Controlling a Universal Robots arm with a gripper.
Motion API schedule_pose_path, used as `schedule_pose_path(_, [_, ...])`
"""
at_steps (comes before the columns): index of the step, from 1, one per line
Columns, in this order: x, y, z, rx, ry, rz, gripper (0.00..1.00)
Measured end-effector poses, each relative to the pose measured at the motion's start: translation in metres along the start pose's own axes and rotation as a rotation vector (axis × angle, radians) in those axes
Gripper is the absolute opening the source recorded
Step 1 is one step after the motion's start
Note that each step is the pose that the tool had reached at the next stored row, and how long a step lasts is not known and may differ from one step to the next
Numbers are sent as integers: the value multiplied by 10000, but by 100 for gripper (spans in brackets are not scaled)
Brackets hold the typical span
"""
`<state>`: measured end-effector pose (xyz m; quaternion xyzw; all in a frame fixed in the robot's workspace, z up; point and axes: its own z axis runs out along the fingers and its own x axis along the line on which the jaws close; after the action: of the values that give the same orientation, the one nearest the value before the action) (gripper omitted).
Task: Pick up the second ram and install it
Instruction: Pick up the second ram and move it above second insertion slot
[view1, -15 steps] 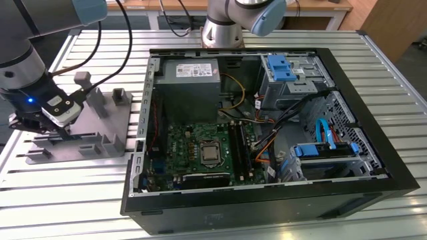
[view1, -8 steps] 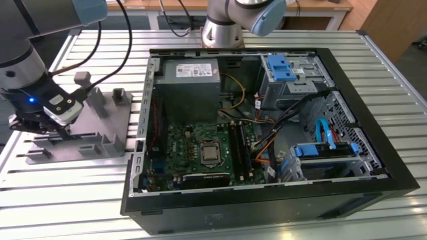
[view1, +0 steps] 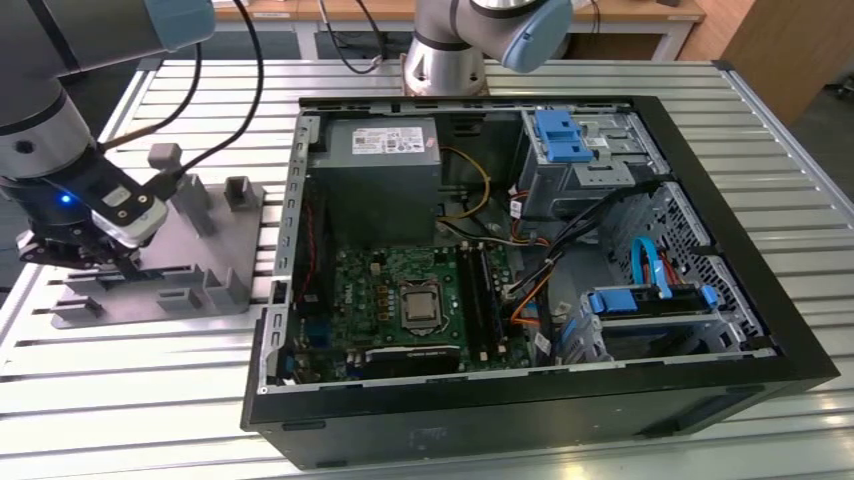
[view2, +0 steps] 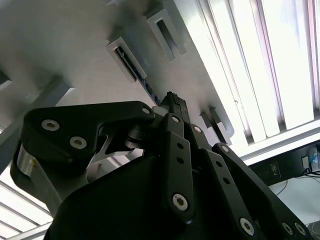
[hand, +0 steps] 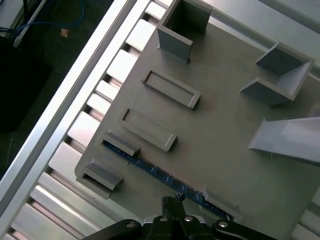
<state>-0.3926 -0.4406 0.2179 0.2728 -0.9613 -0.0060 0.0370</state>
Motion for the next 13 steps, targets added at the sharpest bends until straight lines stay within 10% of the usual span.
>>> schedule_pose_path(13, [0,0,0,46,21,-676,10])
